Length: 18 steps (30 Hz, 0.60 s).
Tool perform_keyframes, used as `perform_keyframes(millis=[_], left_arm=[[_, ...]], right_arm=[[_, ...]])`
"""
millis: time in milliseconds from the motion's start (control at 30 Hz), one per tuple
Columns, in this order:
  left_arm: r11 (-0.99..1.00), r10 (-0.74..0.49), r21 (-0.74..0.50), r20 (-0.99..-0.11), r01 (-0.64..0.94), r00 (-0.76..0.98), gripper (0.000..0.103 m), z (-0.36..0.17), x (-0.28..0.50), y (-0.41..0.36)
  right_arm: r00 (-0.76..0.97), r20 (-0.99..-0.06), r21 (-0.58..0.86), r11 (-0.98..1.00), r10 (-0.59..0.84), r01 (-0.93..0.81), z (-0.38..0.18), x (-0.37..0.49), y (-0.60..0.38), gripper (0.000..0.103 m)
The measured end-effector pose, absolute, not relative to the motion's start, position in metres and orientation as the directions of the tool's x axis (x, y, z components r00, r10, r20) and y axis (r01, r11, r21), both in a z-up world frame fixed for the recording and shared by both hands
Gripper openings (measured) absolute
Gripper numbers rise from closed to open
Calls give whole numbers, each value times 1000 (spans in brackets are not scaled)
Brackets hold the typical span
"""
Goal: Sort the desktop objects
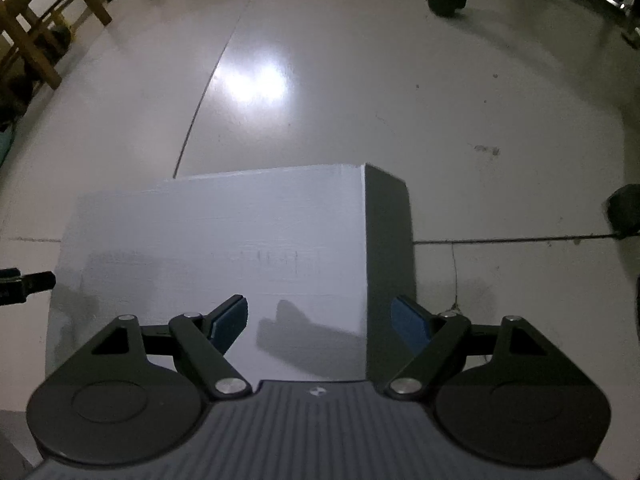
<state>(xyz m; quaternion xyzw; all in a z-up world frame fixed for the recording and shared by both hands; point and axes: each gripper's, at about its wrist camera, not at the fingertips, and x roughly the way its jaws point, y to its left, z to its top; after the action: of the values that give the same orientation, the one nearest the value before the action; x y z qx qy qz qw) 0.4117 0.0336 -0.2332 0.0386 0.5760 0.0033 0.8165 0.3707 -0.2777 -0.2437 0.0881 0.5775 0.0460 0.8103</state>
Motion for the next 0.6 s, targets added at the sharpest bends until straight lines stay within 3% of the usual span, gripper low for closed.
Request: perform_keyframes(millis=[167, 267, 333, 600], left_arm=[[998, 28, 46, -952, 52, 304, 90, -239, 413, 33], [998, -6, 11, -960, 61, 281, 87, -241, 413, 33], [998, -20, -1, -963, 70, 268, 77, -244, 413, 32], [995, -66, -46, -966, 86, 251, 72, -249, 414, 33]], right_arm=[[305, -933, 204, 979, 192, 7, -255, 369, -277, 80], [286, -930, 243, 970, 230, 10, -262, 367, -278, 72], [277, -929, 256, 967, 243, 9, -266, 366, -277, 70], [278, -925, 268, 963, 260, -8, -276, 361, -282, 70]])
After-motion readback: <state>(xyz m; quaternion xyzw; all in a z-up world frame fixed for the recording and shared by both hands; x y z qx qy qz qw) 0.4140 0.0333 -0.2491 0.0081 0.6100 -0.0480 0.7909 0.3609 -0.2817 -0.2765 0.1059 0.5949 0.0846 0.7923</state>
